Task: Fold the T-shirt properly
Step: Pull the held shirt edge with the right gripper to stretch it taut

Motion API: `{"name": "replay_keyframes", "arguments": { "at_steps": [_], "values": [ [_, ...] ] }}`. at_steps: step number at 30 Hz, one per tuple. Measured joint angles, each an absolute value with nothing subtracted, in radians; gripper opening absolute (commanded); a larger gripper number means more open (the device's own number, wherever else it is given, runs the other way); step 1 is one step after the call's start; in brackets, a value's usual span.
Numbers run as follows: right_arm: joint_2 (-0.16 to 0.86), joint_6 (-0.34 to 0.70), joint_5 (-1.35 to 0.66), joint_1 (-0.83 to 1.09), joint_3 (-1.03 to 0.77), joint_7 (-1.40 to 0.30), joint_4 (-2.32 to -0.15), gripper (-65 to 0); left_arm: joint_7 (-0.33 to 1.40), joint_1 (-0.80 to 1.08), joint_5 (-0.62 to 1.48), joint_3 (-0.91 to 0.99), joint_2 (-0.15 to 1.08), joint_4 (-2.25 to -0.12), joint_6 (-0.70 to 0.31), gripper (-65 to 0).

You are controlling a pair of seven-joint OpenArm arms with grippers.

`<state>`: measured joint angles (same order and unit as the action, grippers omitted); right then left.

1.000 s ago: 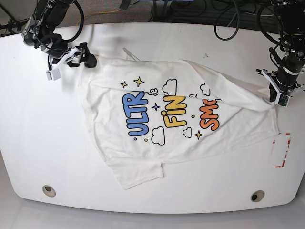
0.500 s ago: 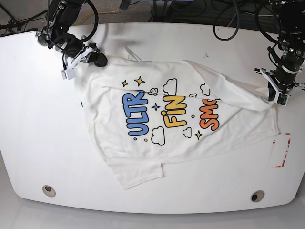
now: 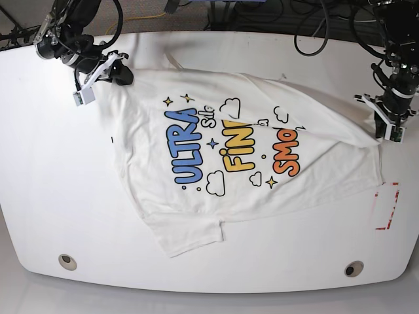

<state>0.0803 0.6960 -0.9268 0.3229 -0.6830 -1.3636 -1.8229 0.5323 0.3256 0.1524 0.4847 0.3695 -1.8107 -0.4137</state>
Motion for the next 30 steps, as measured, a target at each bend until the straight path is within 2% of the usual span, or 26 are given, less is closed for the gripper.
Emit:
{"name": "replay_keyframes", "arguments": {
  "at_steps": [4, 11, 17, 30],
  "values": [
    [0.144, 0.696, -1.022, 0.347, -0.683, -1.362, -1.855, -61.7, 0.53, 0.314, 0.15, 0.527, 0.365, -1.811, -0.42, -65.0],
    [0.2, 0.696, -1.1, 0.295, -0.686, -1.373, -1.863, -61.5, 0.53, 0.233, 0.146, 0.591, 0.302, -1.815, -0.607, -65.0],
    [0.191, 0.697, -1.076, 0.168, -0.615, -1.363, -1.829, -61.5, 0.534, 0.205, 0.134, 0.597, 0.285, -1.814, -0.615, -65.0],
    [0.166, 0.696, -1.026, -0.01, -0.614, -1.365, -1.625, -61.5, 0.535, 0.159, 0.131, 0.608, 0.289, -1.742, -0.617, -65.0]
  ]
}}
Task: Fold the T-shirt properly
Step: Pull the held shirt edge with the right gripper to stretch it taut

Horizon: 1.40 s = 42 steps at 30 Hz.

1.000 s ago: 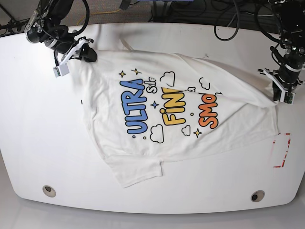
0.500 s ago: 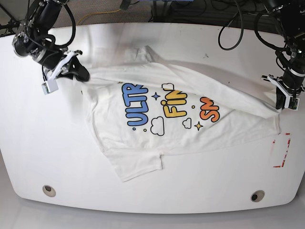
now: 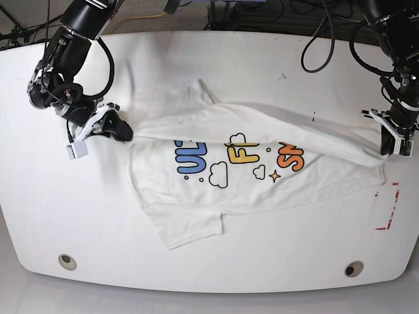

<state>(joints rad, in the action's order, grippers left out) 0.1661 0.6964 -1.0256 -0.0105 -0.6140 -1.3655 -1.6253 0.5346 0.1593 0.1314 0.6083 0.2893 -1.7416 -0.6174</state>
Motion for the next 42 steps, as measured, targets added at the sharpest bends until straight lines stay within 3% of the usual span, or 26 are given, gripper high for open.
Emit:
{"name": "replay_keyframes", "arguments": {
  "at_steps": [17, 28, 34, 42],
  "values": [
    [0.192, 0.696, -1.036, 0.108, -0.613, -1.371, -1.647, -61.5, 0.533, 0.257, 0.141, 0.706, 0.285, -1.677, -0.629, -65.0],
    [0.191, 0.696, -1.049, 0.051, -0.61, -1.372, -1.647, -61.4, 0.53, 0.271, 0.142, 0.706, 0.288, -1.677, -0.629, -65.0],
    [0.191, 0.696, -1.045, -0.076, -0.488, -1.358, -1.499, -61.4, 0.529, 0.249, 0.131, 0.651, 0.333, -1.645, -0.624, -65.0],
    [0.216, 0.696, -1.044, -0.114, -0.352, -1.206, -1.343, -61.2, 0.533, 0.25, 0.132, 0.648, 0.378, -1.509, -0.626, -65.0]
  ]
}}
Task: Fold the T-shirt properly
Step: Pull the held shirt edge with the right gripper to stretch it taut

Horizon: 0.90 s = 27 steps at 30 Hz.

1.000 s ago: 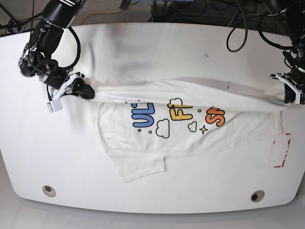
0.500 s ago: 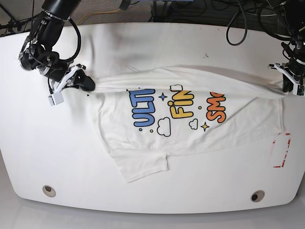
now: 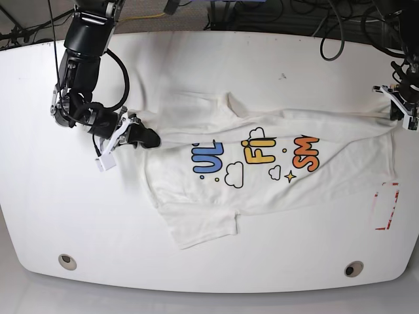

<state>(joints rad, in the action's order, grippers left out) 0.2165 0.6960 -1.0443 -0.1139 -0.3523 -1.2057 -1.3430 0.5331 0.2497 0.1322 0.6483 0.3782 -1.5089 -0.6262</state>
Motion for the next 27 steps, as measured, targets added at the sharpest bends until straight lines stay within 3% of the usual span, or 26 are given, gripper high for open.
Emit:
{"name": "replay_keyframes", "arguments": {
  "at_steps": [5, 6, 9, 12, 14, 16, 20, 27],
  "values": [
    [0.253, 0.696, -1.046, -0.137, -0.313, -1.155, -1.268, -59.5, 0.526, 0.241, 0.137, 0.647, 0.405, -1.497, -0.625, -65.0],
    [0.257, 0.696, -1.052, -0.137, -0.313, -1.143, -1.258, -55.5, 0.526, 0.238, 0.139, 0.647, 0.405, -1.496, -0.626, -64.3],
    [0.274, 0.689, -1.029, -0.132, -0.311, -1.126, -1.22, -35.2, 0.53, 0.232, 0.137, 0.64, 0.404, -1.496, -0.626, -56.4],
    [0.278, 0.687, -1.027, -0.108, -0.315, -1.134, -1.263, -12.5, 0.53, 0.226, 0.134, 0.64, 0.403, -1.495, -0.625, -43.3],
    [0.276, 0.689, -1.03, -0.081, -0.334, -1.164, -1.33, -7.5, 0.53, 0.223, 0.134, 0.641, 0.403, -1.496, -0.625, -36.4],
    [0.273, 0.69, -1.036, -0.038, -0.376, -1.19, -1.424, -9.4, 0.53, 0.221, 0.135, 0.641, 0.403, -1.496, -0.624, -32.8],
    [0.25, 0.69, -1.04, 0.072, -0.442, -1.212, -1.567, -16.5, 0.53, 0.222, 0.136, 0.646, 0.403, -1.496, -0.622, -32.5],
    [0.22, 0.692, -1.026, 0.203, -0.446, -1.23, -1.571, -20.6, 0.53, 0.216, 0.144, 0.701, 0.39, -1.496, -0.623, -32.5]
  ]
}}
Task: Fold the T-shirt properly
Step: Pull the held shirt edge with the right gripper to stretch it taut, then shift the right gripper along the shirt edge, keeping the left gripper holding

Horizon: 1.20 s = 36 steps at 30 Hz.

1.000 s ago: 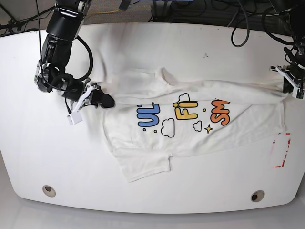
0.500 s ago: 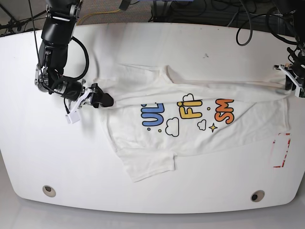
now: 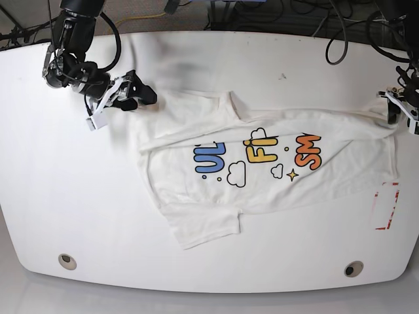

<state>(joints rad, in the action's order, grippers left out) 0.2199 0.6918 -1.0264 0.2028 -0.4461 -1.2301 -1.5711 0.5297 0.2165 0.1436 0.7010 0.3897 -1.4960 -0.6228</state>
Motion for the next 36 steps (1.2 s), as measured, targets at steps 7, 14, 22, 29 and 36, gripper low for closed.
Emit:
{"name": "replay_keyframes", "arguments": {
  "at_steps": [7, 14, 22, 29, 36],
  "values": [
    [0.158, 0.692, -0.927, 0.212, -0.451, -1.214, -1.571, -20.9, 0.532, 0.185, 0.201, 0.751, 0.369, -1.496, -0.619, -32.5],
    [0.064, 0.7, -0.865, 0.192, -0.447, -1.2, -1.578, -21.2, 0.533, 0.194, 0.2, 0.753, 0.366, -1.496, -0.619, -32.5],
    [-0.024, 0.701, -0.769, 0.151, -0.446, -1.197, -1.581, -21.2, 0.533, 0.218, 0.202, 0.753, 0.361, -1.496, -0.619, -32.5],
    [-0.037, 0.699, -0.74, 0.137, -0.413, -1.201, -1.581, -36.3, 0.53, 0.216, 0.203, 0.754, 0.361, -1.496, -0.619, -32.5],
    [-0.036, 0.696, -0.718, 0.152, -0.363, -1.235, -1.607, -65.0, 0.53, 0.216, 0.203, 0.754, 0.361, -1.496, -0.619, -32.5]
  ]
}}
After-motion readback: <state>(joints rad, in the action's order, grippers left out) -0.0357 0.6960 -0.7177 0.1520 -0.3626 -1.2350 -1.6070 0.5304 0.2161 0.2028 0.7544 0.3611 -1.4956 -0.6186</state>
